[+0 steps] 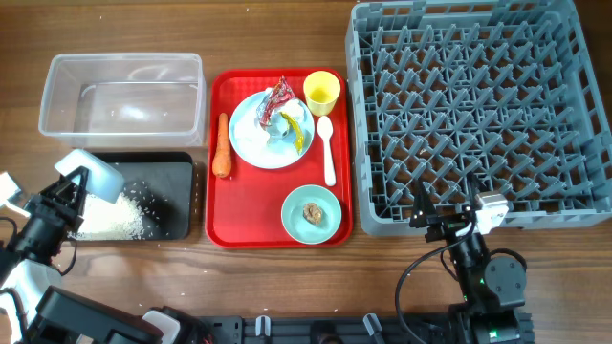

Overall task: Sort waste into correct bins and load items into the dishwasher rack
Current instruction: 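Tilt the bowl with the left gripper, pouring rice onto the black tray, then return the empty bowl with the left gripper onto the red tray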

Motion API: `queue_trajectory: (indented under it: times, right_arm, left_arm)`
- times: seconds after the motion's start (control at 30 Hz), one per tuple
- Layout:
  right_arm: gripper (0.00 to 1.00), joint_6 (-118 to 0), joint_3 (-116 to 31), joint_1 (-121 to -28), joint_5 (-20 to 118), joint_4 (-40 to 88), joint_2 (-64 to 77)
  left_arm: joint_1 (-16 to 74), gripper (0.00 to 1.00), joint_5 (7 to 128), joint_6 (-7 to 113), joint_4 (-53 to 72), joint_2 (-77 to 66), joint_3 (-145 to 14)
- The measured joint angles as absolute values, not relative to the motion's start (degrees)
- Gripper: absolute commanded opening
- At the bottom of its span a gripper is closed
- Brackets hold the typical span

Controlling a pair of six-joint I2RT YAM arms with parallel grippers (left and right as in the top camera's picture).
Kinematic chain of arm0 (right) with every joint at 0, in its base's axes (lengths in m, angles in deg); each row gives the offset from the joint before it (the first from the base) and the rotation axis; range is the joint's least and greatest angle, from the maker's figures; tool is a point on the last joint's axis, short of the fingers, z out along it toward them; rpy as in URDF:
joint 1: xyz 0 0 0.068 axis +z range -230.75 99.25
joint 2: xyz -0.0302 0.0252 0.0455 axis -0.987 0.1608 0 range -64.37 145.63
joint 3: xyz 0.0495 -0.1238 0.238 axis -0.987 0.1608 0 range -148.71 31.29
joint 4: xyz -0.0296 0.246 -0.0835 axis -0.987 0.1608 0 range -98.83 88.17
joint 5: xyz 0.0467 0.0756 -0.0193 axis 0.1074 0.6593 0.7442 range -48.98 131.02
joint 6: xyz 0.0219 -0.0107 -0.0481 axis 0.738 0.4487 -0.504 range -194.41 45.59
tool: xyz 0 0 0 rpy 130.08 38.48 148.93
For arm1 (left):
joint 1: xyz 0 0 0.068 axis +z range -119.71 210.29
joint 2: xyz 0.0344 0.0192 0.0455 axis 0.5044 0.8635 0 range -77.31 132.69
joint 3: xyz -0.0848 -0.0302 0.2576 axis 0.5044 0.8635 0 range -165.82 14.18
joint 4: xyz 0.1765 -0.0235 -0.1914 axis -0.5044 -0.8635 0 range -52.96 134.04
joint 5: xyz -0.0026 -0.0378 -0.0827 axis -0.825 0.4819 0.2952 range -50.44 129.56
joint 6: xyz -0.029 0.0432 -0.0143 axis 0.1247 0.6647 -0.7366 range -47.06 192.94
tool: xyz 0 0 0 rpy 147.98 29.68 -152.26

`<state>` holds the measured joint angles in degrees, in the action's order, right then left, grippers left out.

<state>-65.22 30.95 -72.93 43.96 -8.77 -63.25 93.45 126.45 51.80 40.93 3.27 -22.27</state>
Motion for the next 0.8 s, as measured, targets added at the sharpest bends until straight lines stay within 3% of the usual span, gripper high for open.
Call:
queue_trajectory:
  times: [0.2, 0.4, 0.6, 0.8]
  right_arm:
    - [1.00, -65.22, 30.95, -72.93, 43.96, -8.77, -63.25]
    - [1.00, -65.22, 30.95, -72.93, 43.96, -8.77, -63.25]
    - [1.00, -65.22, 30.95, -72.93, 43.93, -8.77, -63.25]
    - [0.99, -65.24, 30.95, -72.93, 43.96, -8.77, -63.25]
  left_arm:
    - [89.03, 0.04, 125.66, 46.55, 50.00, 3.29, -22.29]
    - [75.15, 0.04, 121.80, 36.52, 60.49, 3.31, -23.77]
    - [59.53, 0.04, 112.68, 32.69, 61.13, 3.31, -25.78]
    - [50.11, 0.04, 103.76, 32.32, 59.53, 3.31, -25.89]
